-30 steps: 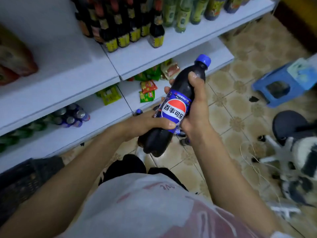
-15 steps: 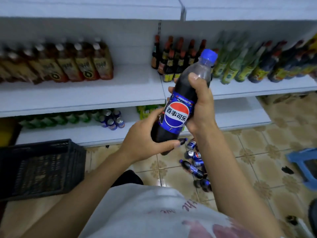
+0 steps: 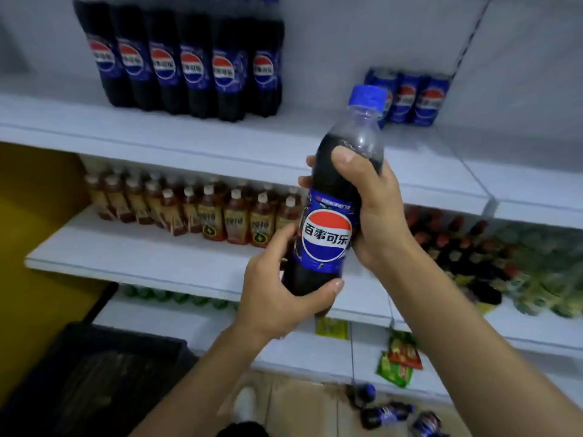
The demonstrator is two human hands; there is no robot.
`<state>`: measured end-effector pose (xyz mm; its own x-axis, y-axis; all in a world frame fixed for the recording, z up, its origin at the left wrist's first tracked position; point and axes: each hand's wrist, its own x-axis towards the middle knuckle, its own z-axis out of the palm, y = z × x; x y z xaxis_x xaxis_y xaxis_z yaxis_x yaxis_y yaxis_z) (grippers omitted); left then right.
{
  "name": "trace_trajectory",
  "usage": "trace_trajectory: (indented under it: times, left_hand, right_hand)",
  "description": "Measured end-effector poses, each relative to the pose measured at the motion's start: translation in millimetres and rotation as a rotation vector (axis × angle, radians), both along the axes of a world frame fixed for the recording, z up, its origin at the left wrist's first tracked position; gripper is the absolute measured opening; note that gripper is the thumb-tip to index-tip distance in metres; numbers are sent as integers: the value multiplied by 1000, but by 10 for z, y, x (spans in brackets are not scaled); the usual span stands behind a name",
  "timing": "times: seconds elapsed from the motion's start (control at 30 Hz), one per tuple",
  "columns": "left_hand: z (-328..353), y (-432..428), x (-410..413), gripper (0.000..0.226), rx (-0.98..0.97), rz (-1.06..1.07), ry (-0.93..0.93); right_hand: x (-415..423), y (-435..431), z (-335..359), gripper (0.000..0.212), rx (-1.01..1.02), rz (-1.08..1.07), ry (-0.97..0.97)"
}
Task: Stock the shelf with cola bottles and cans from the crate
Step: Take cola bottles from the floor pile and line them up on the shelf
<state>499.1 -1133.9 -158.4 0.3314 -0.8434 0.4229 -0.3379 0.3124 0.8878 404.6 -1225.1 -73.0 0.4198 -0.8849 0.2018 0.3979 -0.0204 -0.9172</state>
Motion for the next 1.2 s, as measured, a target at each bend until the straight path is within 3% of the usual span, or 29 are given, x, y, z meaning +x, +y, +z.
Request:
trace_trajectory:
  times: [0.2, 0.33, 0.5, 0.6, 0.73, 0.87, 1.03, 1.2]
  left_hand:
    - [374, -797, 1095, 74, -141, 45, -53]
    - [620, -1301, 1655, 73, -167, 33, -135]
    - [759, -2005, 2092, 85, -60, -37, -255]
    - [781, -2330, 2338, 96, -32, 38, -471]
    - [818, -2683, 2759, 106, -243, 284, -850]
    - [783, -2998, 2960, 114, -310, 340, -1172]
    - [707, -3144, 2981, 115, -311, 348, -1181]
    - [702, -3139, 2969, 108, -356, 321, -1153]
  right_hand:
    - [963, -674, 366, 80, -167, -6, 102]
    - [1291, -1008, 305, 60, -237, -64, 239]
    - [1638, -1497, 447, 45, -285, -158, 303]
    - [1801, -1886, 431, 49, -297, -230, 387]
    - [1992, -2299, 286, 57, -240, -267, 450]
    - [2119, -2536, 199, 55, -197, -267, 420]
    - [2187, -2609, 154, 51, -305, -269, 488]
    - [2085, -2519, -83, 69, -382, -284, 543]
